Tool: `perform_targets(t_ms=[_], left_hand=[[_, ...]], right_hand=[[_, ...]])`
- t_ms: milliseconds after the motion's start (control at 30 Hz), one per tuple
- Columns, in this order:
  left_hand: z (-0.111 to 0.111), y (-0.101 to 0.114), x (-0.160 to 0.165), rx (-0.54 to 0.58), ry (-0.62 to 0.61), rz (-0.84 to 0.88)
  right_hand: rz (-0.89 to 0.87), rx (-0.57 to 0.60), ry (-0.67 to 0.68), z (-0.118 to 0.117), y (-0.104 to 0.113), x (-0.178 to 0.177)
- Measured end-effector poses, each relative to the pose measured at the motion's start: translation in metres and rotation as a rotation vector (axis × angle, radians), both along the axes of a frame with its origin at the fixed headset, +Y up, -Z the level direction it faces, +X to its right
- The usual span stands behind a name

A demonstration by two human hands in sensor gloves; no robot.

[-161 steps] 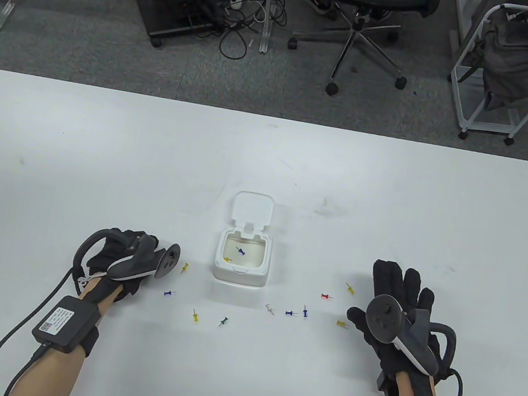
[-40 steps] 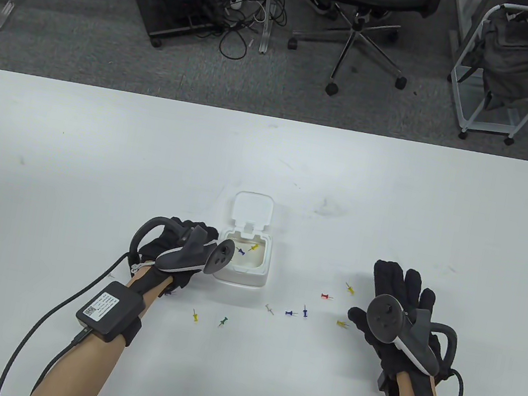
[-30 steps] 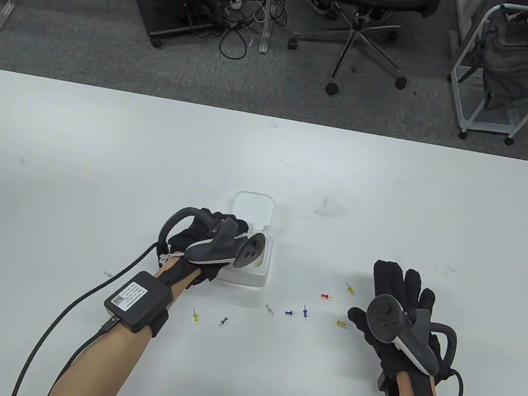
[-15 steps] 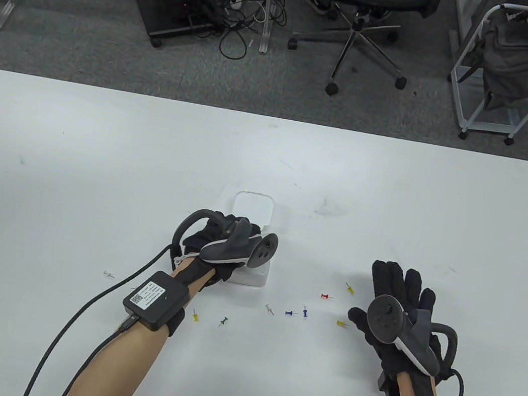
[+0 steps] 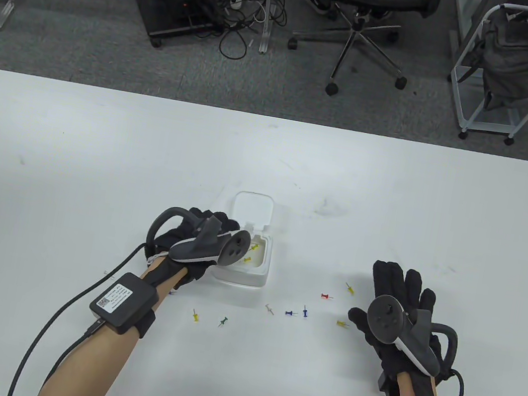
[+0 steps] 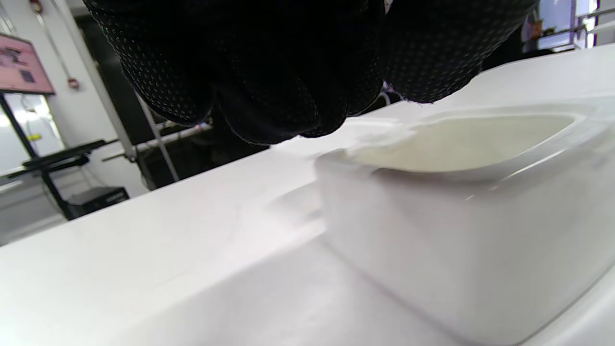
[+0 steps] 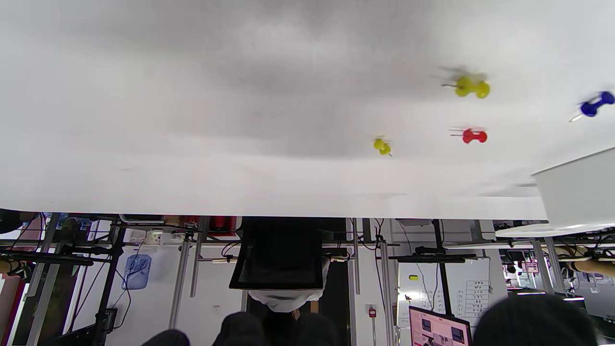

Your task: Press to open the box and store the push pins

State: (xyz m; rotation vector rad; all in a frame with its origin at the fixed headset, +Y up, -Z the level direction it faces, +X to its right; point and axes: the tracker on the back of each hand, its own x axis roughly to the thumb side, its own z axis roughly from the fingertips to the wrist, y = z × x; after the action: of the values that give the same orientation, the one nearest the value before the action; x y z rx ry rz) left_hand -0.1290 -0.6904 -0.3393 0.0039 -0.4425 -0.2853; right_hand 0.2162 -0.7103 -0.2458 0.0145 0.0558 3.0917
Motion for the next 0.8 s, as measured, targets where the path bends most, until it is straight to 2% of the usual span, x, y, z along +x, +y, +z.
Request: perform_targets(t_ms=[167,467,800], left_hand=[[0.005,-0.001,-0.042,0.002,0.053,0.016],[0.026,-0.019,-0.112,-0.042,0.137,0.011],[0.052,-0.041,-0.167,-0.089,0.209,-0.032]], right_hand=[[-0.007,-0.007,0.004,0.000,-0.001,0.000],[0.002,-0.007,0.003,0.000,-0.001,-0.001],[0.008,-0.015,0.002,0.000,-0.001,-0.001]])
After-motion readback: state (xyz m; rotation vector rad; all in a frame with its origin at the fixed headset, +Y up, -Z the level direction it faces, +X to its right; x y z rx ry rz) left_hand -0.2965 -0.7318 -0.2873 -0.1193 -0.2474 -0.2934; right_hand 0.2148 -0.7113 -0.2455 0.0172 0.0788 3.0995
